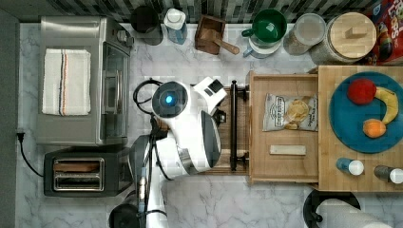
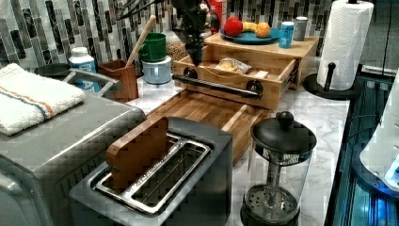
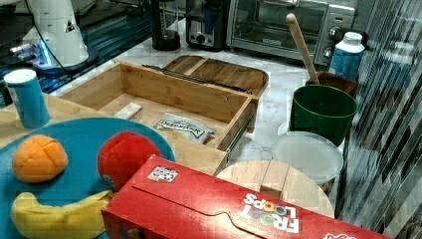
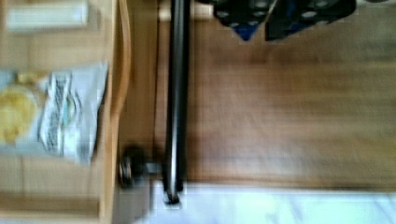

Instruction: Close the drawer.

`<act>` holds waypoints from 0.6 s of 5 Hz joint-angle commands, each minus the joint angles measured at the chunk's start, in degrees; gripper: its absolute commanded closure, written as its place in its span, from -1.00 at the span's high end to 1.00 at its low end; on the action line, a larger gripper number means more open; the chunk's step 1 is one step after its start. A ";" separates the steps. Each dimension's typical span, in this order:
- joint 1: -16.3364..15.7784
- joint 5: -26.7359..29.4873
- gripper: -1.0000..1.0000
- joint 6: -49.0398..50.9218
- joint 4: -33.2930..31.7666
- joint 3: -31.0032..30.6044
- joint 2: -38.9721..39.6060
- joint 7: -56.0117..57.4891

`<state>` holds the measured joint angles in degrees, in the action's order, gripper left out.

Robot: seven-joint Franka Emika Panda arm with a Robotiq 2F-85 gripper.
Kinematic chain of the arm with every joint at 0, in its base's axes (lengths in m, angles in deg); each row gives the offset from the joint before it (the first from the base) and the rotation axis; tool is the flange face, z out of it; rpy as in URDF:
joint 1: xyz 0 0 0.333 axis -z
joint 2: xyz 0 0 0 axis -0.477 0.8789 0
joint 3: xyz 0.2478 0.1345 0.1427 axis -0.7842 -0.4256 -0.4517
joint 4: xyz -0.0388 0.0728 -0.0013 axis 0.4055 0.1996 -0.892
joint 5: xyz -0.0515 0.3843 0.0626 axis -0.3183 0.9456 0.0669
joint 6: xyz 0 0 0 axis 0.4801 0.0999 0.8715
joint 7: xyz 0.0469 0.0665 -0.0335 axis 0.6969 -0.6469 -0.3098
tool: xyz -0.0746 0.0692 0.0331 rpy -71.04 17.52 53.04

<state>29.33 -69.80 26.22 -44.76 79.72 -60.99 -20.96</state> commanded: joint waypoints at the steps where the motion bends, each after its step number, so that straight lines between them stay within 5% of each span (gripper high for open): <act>1: 0.98 -3.50 -1.00 -11.59 -6.74 0.63 2.72 1.68; 3: 0.86 -2.21 -1.00 -8.26 -5.38 1.30 6.20 1.12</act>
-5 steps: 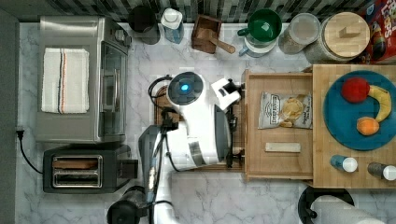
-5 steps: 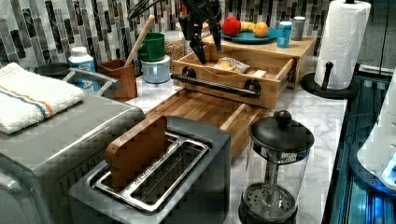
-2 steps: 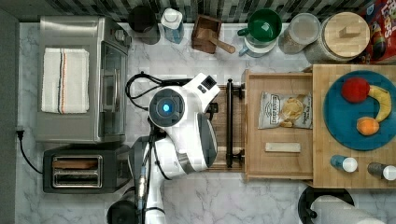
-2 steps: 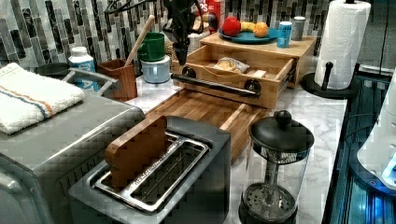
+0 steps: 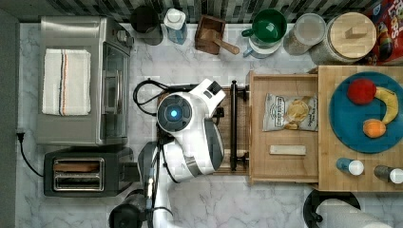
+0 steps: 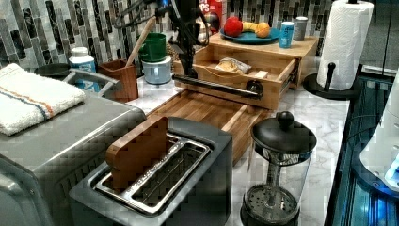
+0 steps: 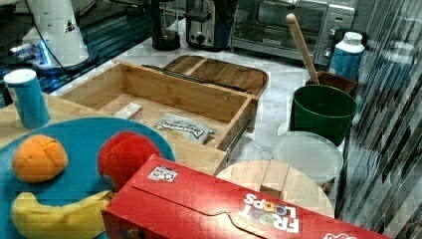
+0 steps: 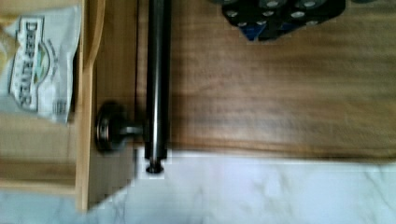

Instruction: Close the drawer.

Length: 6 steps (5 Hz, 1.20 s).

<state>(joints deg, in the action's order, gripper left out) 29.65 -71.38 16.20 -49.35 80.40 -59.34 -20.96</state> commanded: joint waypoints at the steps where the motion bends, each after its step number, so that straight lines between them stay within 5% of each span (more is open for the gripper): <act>1: 0.68 -3.34 -1.00 -3.93 -3.59 1.19 4.90 -0.38; 3: 0.41 -5.80 -1.00 -8.42 -4.92 3.16 5.63 -0.24; 6: 6.69 -5.61 -1.00 -13.26 -4.68 4.72 7.28 9.91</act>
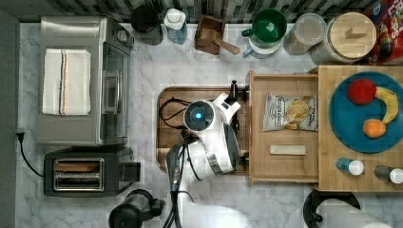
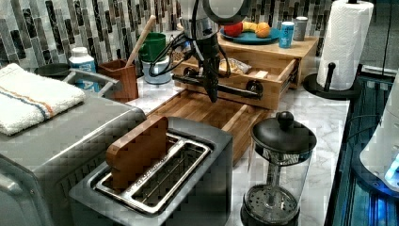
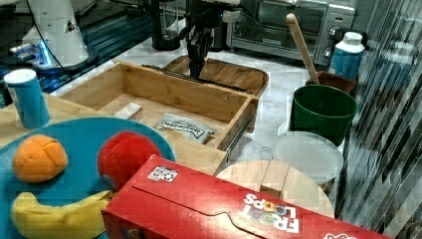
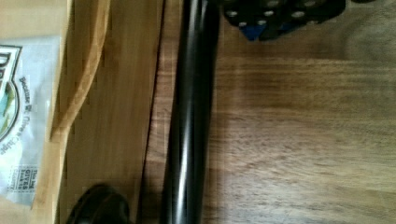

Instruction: Close the drawer.

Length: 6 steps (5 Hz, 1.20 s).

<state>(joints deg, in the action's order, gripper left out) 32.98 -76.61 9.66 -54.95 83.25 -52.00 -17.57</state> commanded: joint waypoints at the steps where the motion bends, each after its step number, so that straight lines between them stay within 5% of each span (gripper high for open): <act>1: 6.47 1.02 -1.00 -4.08 1.85 2.14 -1.05 10.87; 6: 19.26 4.18 -1.00 -6.16 6.15 10.32 0.50 30.66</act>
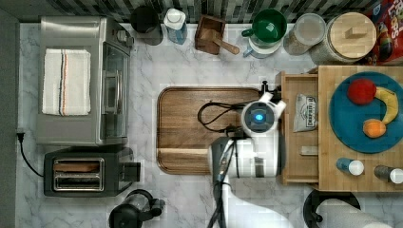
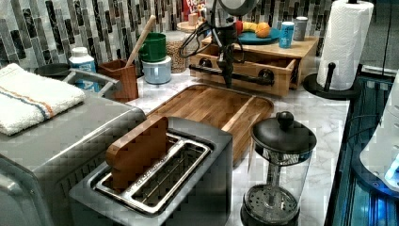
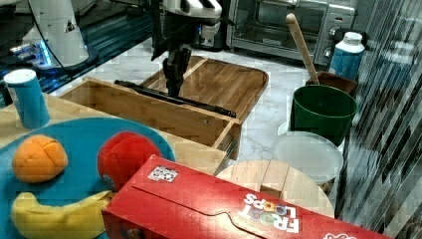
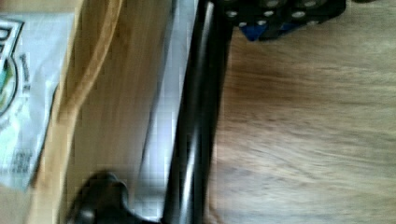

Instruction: Close the drawer.

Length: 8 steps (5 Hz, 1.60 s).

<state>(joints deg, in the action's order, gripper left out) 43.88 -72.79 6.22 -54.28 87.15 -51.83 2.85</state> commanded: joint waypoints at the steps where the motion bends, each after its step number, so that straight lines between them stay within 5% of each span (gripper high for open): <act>1: 10.59 -0.48 -1.00 -3.78 8.49 7.05 2.50 13.88; 2: 8.27 4.04 -1.00 -5.40 13.33 12.43 6.51 23.42; 3: 11.58 2.58 -1.00 -2.96 16.19 10.20 6.68 25.82; 4: 11.26 3.28 -1.00 -1.03 18.08 11.12 7.17 25.23; 5: 9.02 4.10 -1.00 -1.65 15.59 12.86 4.92 20.08; 8: 9.99 3.64 -1.00 -1.59 15.60 11.84 4.87 19.76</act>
<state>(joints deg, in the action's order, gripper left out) 48.94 -68.39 7.03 -46.22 93.72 -46.45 23.75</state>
